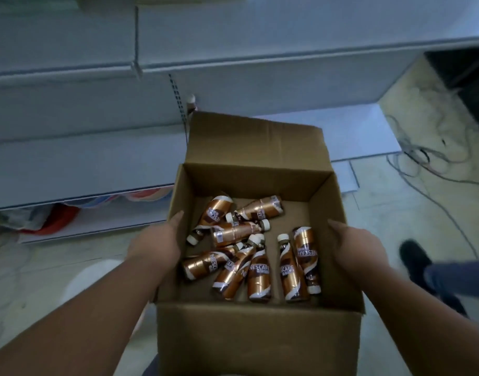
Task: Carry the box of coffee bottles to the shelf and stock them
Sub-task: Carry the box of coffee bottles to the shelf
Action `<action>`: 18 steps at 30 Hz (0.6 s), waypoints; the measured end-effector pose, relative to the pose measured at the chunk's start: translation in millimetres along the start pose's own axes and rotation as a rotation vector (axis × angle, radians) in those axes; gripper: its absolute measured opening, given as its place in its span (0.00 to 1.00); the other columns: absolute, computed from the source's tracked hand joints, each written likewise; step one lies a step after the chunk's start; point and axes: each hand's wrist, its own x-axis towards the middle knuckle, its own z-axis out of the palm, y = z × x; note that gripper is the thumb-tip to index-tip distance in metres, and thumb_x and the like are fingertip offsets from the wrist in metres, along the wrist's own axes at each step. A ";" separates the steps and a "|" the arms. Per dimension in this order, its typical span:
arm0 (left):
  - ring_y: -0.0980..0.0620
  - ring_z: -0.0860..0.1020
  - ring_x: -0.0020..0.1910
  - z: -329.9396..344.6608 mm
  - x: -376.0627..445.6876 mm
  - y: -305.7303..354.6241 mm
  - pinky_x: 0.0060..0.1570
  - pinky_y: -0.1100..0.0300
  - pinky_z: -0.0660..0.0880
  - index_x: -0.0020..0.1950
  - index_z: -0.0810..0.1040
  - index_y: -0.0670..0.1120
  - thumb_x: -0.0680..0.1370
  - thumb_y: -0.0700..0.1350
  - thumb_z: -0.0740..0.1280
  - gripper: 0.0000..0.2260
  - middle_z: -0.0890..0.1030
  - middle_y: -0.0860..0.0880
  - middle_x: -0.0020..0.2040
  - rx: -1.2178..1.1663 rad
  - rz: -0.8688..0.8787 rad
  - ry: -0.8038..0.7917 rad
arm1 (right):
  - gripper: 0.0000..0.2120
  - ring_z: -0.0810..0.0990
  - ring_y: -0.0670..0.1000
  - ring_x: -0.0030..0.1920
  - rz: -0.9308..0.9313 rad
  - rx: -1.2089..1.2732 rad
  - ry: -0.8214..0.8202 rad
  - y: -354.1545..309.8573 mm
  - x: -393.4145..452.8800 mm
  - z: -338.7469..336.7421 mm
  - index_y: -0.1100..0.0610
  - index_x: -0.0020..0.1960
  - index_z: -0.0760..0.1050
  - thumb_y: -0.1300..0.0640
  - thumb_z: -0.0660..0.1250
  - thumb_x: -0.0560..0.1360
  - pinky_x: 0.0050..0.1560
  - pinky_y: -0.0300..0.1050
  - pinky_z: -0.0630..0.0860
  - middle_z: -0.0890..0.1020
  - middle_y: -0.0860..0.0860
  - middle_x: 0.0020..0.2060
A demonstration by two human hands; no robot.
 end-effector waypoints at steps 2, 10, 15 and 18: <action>0.43 0.80 0.50 -4.2 6.3 10.1 0.43 0.52 0.77 0.78 0.49 0.60 0.76 0.40 0.62 0.36 0.81 0.42 0.55 0.027 0.094 -0.022 | 0.31 0.82 0.52 0.47 0.097 0.044 -0.004 11.2 -24.3 10.2 0.43 0.75 0.63 0.59 0.64 0.75 0.32 0.40 0.69 0.83 0.52 0.56; 0.46 0.79 0.46 5.5 28.1 83.8 0.36 0.56 0.73 0.79 0.49 0.58 0.76 0.39 0.63 0.36 0.81 0.43 0.55 0.238 0.376 0.030 | 0.28 0.82 0.52 0.44 0.415 0.215 0.064 68.1 -88.1 81.3 0.43 0.75 0.63 0.59 0.62 0.77 0.27 0.40 0.68 0.82 0.53 0.55; 0.44 0.79 0.48 24.7 46.0 134.9 0.37 0.55 0.71 0.79 0.49 0.59 0.76 0.39 0.63 0.37 0.81 0.41 0.55 0.348 0.541 0.030 | 0.28 0.82 0.54 0.44 0.622 0.332 0.035 83.7 -124.6 120.6 0.43 0.74 0.64 0.58 0.65 0.77 0.27 0.40 0.66 0.83 0.55 0.55; 0.46 0.77 0.40 37.8 63.8 162.8 0.35 0.54 0.71 0.79 0.50 0.60 0.76 0.39 0.63 0.37 0.81 0.43 0.48 0.400 0.637 0.007 | 0.29 0.82 0.55 0.47 0.772 0.390 0.039 84.5 -134.3 138.2 0.42 0.74 0.65 0.57 0.67 0.76 0.26 0.39 0.61 0.83 0.55 0.55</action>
